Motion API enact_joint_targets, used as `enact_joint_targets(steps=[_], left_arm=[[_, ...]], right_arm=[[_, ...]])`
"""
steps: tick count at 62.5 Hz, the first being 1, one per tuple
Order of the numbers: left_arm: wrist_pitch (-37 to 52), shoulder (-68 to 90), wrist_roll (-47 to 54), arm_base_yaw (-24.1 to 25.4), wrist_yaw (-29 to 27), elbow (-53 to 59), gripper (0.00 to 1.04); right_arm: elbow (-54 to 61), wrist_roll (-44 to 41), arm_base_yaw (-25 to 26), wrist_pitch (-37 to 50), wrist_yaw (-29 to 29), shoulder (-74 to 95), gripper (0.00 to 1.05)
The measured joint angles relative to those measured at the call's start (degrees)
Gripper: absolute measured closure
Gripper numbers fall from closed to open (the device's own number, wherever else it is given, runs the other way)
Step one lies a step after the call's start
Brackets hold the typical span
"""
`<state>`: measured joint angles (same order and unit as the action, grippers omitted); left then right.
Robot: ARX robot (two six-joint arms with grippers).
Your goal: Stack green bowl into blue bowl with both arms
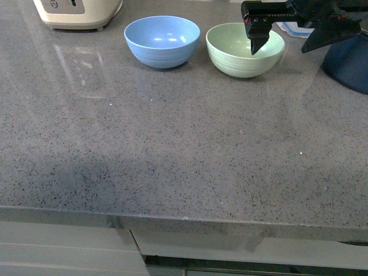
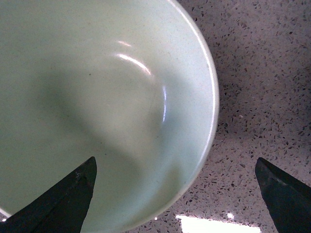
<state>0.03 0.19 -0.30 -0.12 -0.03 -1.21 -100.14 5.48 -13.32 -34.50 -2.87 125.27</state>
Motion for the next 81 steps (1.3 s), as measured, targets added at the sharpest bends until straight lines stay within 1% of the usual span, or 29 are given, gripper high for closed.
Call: enact_joint_targets(steps=[23, 30, 32, 37, 38, 45, 46, 52, 53, 65, 73, 81], left_arm=[[0.00, 0.00, 0.00, 0.00, 0.00, 0.00, 0.07], [0.00, 0.00, 0.00, 0.00, 0.00, 0.00, 0.07], [0.00, 0.00, 0.00, 0.00, 0.00, -0.02, 0.07], [0.00, 0.00, 0.00, 0.00, 0.00, 0.00, 0.07], [0.00, 0.00, 0.00, 0.00, 0.00, -0.02, 0.07], [0.00, 0.00, 0.00, 0.00, 0.00, -0.02, 0.07], [0.00, 0.00, 0.00, 0.00, -0.02, 0.00, 0.07], [0.00, 0.00, 0.00, 0.00, 0.00, 0.00, 0.07], [0.00, 0.00, 0.00, 0.00, 0.00, -0.02, 0.07], [0.00, 0.00, 0.00, 0.00, 0.00, 0.00, 0.07], [0.00, 0.00, 0.00, 0.00, 0.00, 0.00, 0.07], [0.00, 0.00, 0.00, 0.00, 0.00, 0.00, 0.07]], right_arm=[[-5.14, 0.20, -1.64, -1.09, 0.17, 4.72, 0.11], [-5.14, 0.57, -2.12, -1.05, 0.31, 4.92, 0.26], [-5.01, 0.70, -2.32, -0.79, 0.81, 4.92, 0.33], [-4.42, 1.01, -2.60, 0.00, 0.96, 4.90, 0.44], [-4.02, 1.29, -2.69, 0.42, 0.98, 4.79, 0.47], [-1.92, 2.01, -2.95, 1.70, 1.03, 4.31, 0.61], [-1.36, 2.21, -2.97, 1.86, 1.05, 4.11, 0.65], [0.81, 2.47, -3.06, 2.40, 1.20, 3.23, 0.77], [1.46, 2.49, -3.06, 2.69, 1.11, 2.93, 0.81], [4.61, 3.54, -2.80, 4.33, 1.53, -0.94, 1.03], [5.88, 2.97, -2.58, 4.35, 0.98, -2.45, 1.04], [6.01, 2.91, -1.81, 3.69, 1.90, -2.49, 1.04]])
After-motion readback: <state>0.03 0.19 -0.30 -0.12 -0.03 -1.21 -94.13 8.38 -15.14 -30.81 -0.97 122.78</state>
